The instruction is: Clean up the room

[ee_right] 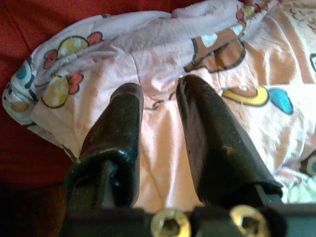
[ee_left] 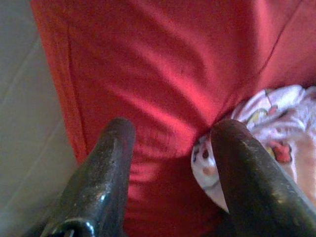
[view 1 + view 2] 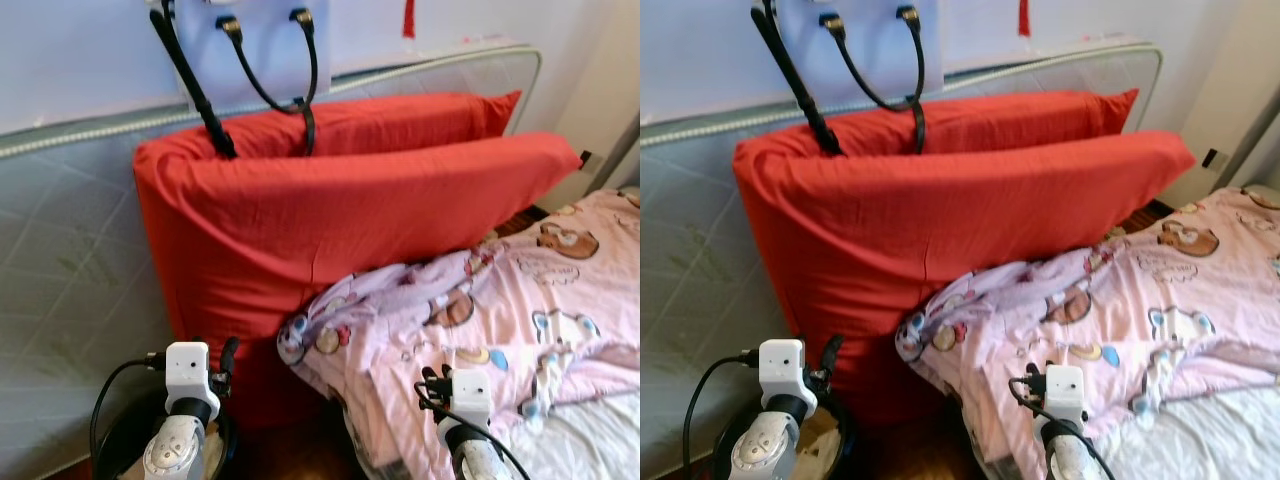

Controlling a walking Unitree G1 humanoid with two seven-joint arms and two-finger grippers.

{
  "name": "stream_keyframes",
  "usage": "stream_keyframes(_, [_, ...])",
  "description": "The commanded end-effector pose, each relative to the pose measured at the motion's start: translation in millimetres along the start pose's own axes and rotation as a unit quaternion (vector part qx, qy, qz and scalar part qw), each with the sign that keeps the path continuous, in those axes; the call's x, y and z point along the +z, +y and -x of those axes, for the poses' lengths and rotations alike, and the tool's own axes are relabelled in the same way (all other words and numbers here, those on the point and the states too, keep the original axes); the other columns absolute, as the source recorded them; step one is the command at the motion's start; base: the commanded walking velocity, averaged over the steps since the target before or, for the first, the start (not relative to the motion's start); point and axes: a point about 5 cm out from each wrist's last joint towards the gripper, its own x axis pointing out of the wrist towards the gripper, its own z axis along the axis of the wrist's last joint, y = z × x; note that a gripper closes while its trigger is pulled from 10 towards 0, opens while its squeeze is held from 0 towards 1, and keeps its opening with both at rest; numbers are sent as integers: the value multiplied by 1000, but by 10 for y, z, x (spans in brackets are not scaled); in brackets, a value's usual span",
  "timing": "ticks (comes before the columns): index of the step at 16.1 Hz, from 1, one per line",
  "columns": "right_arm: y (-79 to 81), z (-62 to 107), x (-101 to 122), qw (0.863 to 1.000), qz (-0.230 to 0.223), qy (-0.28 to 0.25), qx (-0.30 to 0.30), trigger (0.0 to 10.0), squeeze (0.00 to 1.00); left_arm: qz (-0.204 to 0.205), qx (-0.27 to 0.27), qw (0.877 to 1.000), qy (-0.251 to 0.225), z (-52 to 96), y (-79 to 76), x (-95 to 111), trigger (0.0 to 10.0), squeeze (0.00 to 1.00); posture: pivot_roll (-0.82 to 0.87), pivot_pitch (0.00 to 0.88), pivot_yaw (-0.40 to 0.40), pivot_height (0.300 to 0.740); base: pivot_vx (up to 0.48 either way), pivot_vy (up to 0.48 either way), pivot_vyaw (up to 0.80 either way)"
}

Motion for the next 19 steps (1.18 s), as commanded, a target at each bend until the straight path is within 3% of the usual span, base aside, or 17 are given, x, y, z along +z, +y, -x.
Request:
stream_keyframes(1, [11,-16,-23,1000,1,16,2,10000,0,1,0,1000,-3,3,16,31,10000,0,24,0,-32,661,0,0,0])
stream_keyframes(4, [54,-15,-34,1000,-2,18,14,10000,0,4,3,1000,0,10,24,27,10000,0,28,0,-33,641,0,0,0])
stream_keyframes(19, [159,-21,-124,997,9,55,47,10000,0,8,11,1000,11,9,76,15,10000,0,49,0,-36,641,16,0,30])
